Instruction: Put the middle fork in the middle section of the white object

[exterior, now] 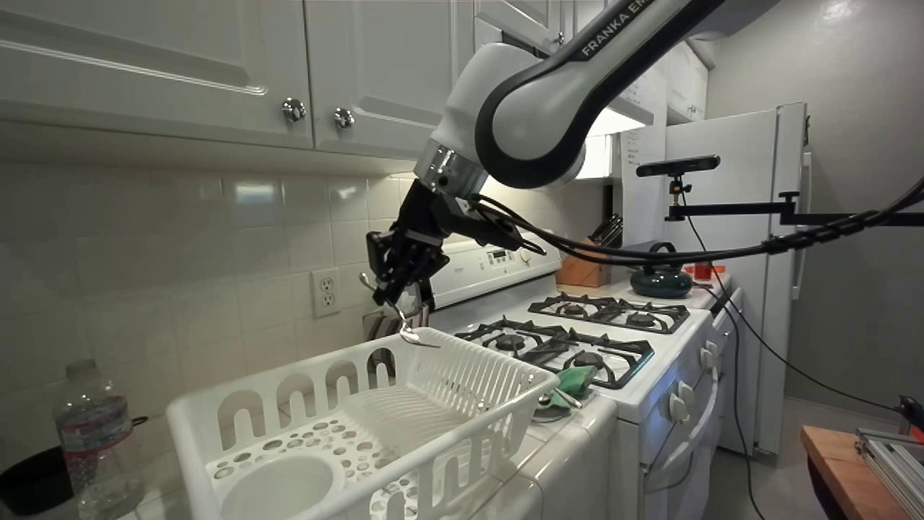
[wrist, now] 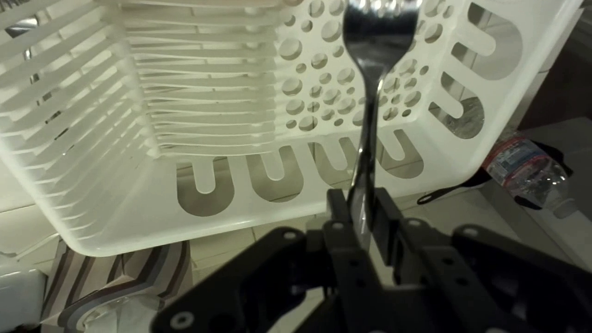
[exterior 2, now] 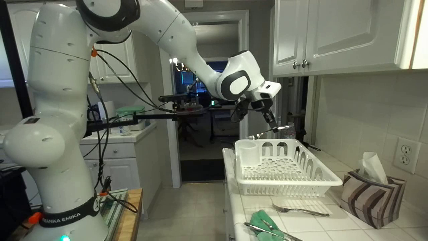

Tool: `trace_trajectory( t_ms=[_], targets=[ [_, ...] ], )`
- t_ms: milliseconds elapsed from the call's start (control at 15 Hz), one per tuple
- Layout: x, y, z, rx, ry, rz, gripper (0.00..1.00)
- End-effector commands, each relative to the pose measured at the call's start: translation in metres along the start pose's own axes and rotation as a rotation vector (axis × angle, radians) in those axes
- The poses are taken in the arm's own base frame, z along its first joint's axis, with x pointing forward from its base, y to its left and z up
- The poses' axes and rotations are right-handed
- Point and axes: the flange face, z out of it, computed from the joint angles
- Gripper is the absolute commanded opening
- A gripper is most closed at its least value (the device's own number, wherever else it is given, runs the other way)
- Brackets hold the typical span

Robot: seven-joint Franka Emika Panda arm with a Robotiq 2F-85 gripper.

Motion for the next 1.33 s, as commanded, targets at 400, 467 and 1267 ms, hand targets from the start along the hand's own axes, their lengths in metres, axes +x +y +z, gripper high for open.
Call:
trace_trajectory(
  t_ms=[400, 467, 1267],
  targets=[
    [-0.021, -0.024, 0.006, -0.03, 0.07, 0.031, 0.18],
    [-0.022, -0.025, 0.006, -0.032, 0.071, 0.033, 0.18],
    [-0.021, -0.024, 0.006, -0.034, 0.072, 0.035, 0.18]
  ],
)
